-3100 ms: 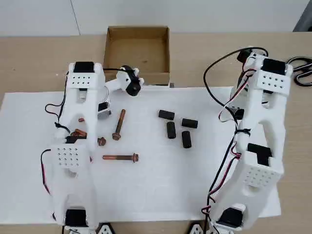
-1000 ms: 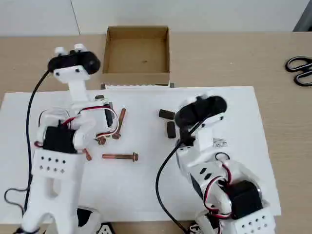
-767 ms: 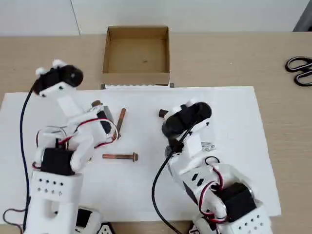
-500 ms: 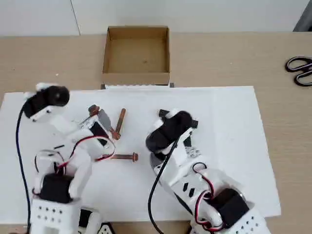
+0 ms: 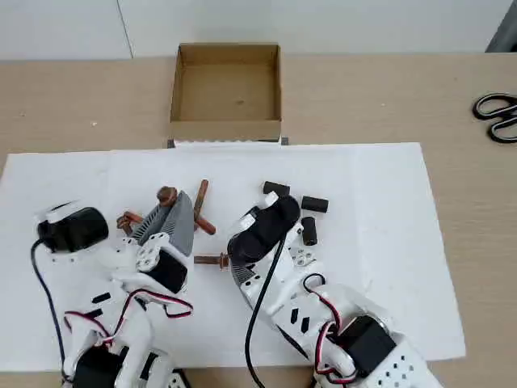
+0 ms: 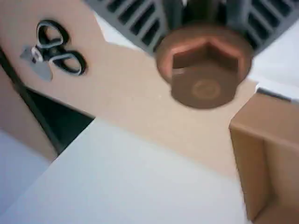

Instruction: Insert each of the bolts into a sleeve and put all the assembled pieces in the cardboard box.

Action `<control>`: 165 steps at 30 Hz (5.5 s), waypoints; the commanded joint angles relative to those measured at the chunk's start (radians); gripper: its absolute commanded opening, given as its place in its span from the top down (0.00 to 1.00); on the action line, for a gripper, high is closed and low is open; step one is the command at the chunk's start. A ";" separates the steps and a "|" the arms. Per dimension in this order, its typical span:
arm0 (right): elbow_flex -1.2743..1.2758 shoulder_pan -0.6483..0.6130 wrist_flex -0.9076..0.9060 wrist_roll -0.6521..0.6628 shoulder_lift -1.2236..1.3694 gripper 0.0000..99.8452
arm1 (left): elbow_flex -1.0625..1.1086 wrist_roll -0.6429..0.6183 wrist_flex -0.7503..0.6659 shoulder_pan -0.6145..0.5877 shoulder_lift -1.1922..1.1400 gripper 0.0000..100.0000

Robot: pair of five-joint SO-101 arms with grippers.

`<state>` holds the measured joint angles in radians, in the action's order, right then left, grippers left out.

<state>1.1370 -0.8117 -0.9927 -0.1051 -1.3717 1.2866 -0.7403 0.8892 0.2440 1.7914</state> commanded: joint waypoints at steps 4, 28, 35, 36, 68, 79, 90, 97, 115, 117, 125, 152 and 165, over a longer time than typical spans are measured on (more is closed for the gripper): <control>0.055 -0.036 0.088 0.052 -0.016 1.00 | -0.002 0.005 0.012 0.015 0.018 0.99; 0.196 -0.035 0.133 0.163 -0.222 1.00 | -0.005 0.005 0.018 0.123 0.018 0.99; 0.193 -0.033 0.140 0.164 -0.222 1.00 | -0.005 0.006 0.041 0.138 0.015 0.99; 0.192 -0.033 0.140 0.170 -0.222 1.00 | -0.005 0.011 0.058 0.152 0.015 0.99; 0.195 -0.033 0.266 0.327 -0.223 1.00 | 0.018 0.245 0.261 0.319 0.012 0.85; 0.209 -0.033 0.265 0.327 -0.222 1.00 | -0.024 0.253 0.262 0.275 0.012 0.78; 0.244 -0.035 0.266 0.327 -0.222 1.00 | -0.093 0.385 0.267 0.123 0.012 0.78; 0.262 -0.033 0.268 0.322 -0.222 1.00 | -0.119 0.381 0.267 0.115 0.014 0.78; 0.252 0.334 0.308 0.308 -0.213 1.00 | 0.283 0.615 -0.011 -0.270 0.018 0.99; 0.219 0.348 0.309 0.256 -0.202 1.00 | 0.321 0.615 -0.037 -0.264 0.018 0.99; -0.106 0.438 0.326 0.158 0.200 1.00 | 0.397 0.623 -0.094 -0.221 0.014 0.99; -1.780 0.447 0.421 0.503 2.012 1.00 | 0.395 0.984 0.020 -0.215 0.017 0.99; -1.924 0.450 0.308 0.686 2.180 0.84 | 0.395 0.984 0.021 -0.215 0.017 0.99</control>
<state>-0.7089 -0.3759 -0.6429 0.5808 0.8393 1.6855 0.2371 0.9014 0.0276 1.7990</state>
